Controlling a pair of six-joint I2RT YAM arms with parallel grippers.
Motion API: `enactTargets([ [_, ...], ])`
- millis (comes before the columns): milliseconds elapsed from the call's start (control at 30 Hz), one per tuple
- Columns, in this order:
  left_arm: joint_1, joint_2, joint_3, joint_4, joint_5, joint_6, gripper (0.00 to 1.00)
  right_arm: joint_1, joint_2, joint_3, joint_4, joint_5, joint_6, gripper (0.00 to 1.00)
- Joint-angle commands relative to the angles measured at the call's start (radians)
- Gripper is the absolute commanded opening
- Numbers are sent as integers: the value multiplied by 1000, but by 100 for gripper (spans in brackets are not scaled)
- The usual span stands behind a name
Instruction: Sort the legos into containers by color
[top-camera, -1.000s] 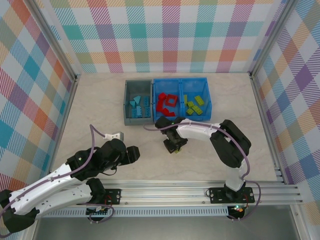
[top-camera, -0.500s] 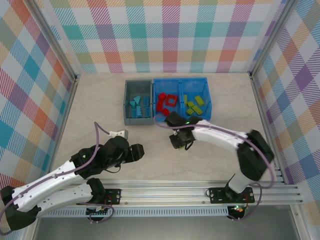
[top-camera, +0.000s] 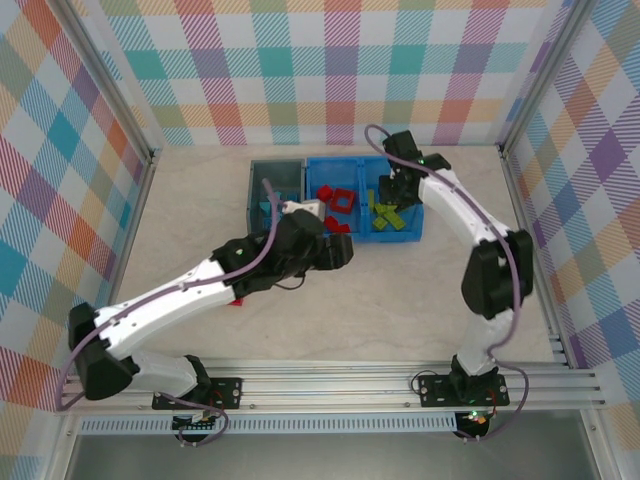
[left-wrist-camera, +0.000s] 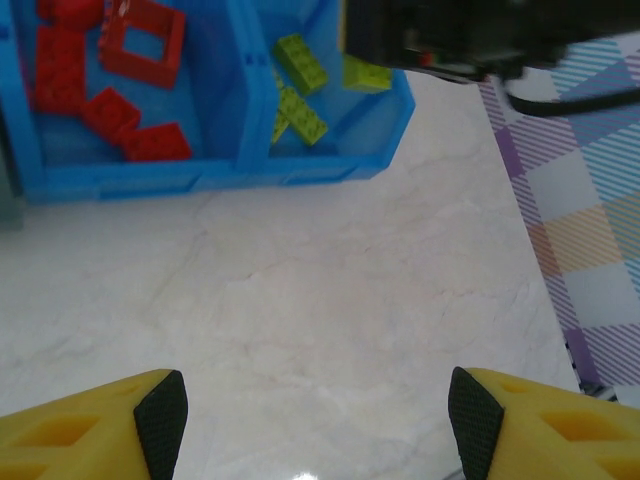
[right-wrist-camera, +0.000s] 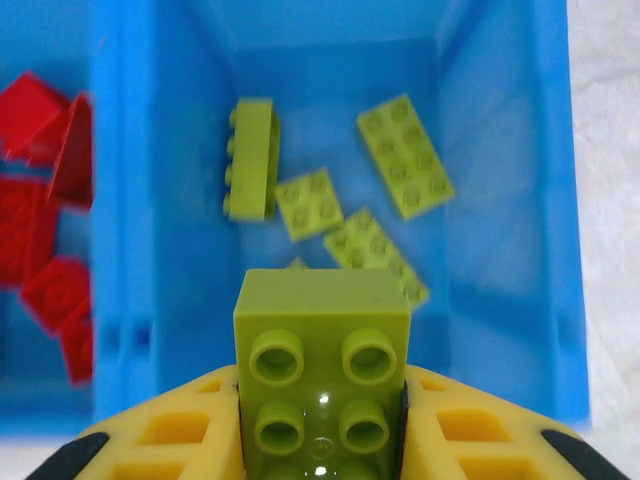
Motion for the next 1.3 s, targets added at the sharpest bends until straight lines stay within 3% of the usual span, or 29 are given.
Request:
enactTargets([
  [0,-10,75,95,20,-53,85,72,-19,133,145,-60,-24,-16,27],
  [333,-11,188,225,7,-95,137,72,-69,449,440,-119,-88,18,33],
  [500,-11,168,208,-54,-133,122,72,-77,494,503,-150,-115,13,47],
  [633,-10,121,157,-136,-190,67,73,-73,386,408,-89,-125,-2,59],
  [800,19,13,33,-238,-231,-41,75,-55,161,252,-10,-154,-20,58],
  [1000,116,-177,-168,-292,-195,-154,75,9,-186,-76,144,-173,-25,58],
  [1133,182,-316,-307,-381,-214,-295,80,125,-402,-318,233,-208,-50,62],
  [1267,366,-420,-464,-368,-77,-321,81,313,-572,-548,370,-371,-66,69],
])
